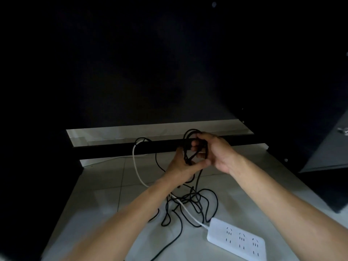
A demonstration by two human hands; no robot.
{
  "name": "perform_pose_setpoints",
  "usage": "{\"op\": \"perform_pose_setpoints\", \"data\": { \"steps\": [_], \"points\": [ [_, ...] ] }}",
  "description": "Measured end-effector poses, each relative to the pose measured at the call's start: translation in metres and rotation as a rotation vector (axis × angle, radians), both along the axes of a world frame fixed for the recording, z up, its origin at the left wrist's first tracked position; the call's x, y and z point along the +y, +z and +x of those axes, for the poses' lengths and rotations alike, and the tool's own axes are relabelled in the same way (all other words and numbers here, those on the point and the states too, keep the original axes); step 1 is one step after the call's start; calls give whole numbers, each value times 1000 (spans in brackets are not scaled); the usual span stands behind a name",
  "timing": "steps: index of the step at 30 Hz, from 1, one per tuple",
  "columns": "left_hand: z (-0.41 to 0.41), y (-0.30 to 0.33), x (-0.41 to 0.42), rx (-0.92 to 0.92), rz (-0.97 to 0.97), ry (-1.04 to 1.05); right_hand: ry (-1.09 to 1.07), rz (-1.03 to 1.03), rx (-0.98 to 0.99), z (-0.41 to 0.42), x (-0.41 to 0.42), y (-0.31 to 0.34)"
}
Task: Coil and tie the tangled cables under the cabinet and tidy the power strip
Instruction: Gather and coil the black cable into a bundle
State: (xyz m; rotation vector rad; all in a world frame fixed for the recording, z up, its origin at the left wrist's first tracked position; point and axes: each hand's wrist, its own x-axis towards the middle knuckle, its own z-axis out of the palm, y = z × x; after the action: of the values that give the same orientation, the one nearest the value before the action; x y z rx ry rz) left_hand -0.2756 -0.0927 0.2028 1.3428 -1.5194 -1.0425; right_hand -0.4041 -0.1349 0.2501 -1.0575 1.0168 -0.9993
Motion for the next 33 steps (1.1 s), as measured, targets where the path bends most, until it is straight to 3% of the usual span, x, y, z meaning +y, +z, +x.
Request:
{"op": "perform_pose_setpoints", "data": {
  "steps": [4,8,14,17,18,20,22,25,28,30,33],
  "points": [
    [-2,-3,-4,-55,38,-41,7,-74,116,5,2,0],
    [-1,-7,-7,-114,72,-32,-45,-215,352,3,1,-1],
    [7,-14,-18,-339,28,-2,-58,-212,386,-5,-4,-9],
    [9,-13,-18,-500,-109,23,-53,-232,395,-6,-6,-10],
    [9,-11,-17,-423,-105,-16,-60,-235,387,-6,-7,-11],
    [4,-6,-12,-92,17,-114,-62,-217,333,-8,-8,-12],
    [-2,-5,-8,163,70,-91,-8,-175,241,-10,-9,-16],
    [-5,-6,-11,442,107,4,129,-66,180,-10,-5,-33],
    [7,5,-17,764,222,-52,386,45,262,-11,6,-53],
    [16,9,-21,771,228,-74,588,133,357,-14,12,-61],
    [22,1,-25,501,180,10,682,180,448,-20,11,-64]
  ]
}}
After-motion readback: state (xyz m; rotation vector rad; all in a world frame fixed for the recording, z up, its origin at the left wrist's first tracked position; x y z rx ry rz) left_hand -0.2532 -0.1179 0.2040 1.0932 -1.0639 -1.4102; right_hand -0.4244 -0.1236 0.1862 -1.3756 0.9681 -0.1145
